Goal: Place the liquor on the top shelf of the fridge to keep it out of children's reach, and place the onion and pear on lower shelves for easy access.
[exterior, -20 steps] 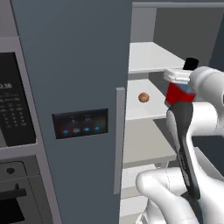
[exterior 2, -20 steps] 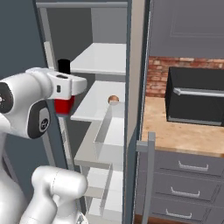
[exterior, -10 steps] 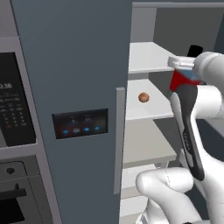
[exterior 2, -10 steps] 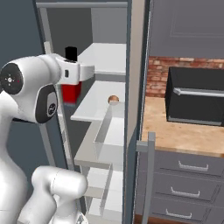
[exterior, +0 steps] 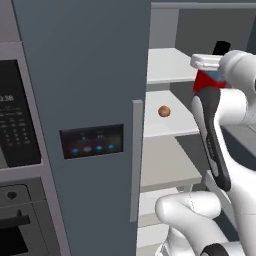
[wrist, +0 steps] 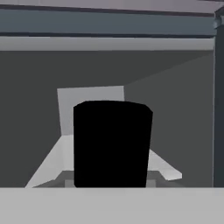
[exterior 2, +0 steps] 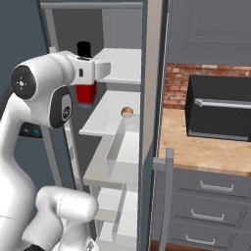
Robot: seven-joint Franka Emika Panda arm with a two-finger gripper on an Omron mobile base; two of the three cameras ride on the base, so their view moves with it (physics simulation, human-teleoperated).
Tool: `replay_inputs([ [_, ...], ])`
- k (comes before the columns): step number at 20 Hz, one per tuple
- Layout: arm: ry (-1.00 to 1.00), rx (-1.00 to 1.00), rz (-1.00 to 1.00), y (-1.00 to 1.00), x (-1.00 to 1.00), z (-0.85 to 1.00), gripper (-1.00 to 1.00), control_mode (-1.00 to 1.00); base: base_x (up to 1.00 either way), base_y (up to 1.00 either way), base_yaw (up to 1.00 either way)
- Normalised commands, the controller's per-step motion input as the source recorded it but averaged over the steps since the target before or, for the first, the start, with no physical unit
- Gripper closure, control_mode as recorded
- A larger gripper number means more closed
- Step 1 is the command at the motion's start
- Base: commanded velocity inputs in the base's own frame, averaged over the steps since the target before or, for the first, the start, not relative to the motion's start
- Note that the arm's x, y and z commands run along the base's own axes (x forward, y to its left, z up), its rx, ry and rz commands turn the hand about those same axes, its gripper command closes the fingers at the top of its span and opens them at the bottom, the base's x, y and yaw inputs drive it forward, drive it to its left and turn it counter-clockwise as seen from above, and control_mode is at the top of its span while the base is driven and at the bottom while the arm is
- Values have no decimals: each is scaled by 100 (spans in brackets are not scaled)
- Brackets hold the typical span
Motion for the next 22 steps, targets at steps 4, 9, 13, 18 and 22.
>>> replay_inputs([
  [4,-7,-3,0,-7,38,5,100,-100,0,0,0],
  [9,0,-6,0,-13,42,10,100,-100,0,0,0],
  [13,0,-6,0,-12,40,8,100,-100,0,0,0],
  [18,0,-1,0,-4,41,0,100,-100,0,0,0],
  [22,0,3,0,0,45,1,100,-100,0,0,0],
])
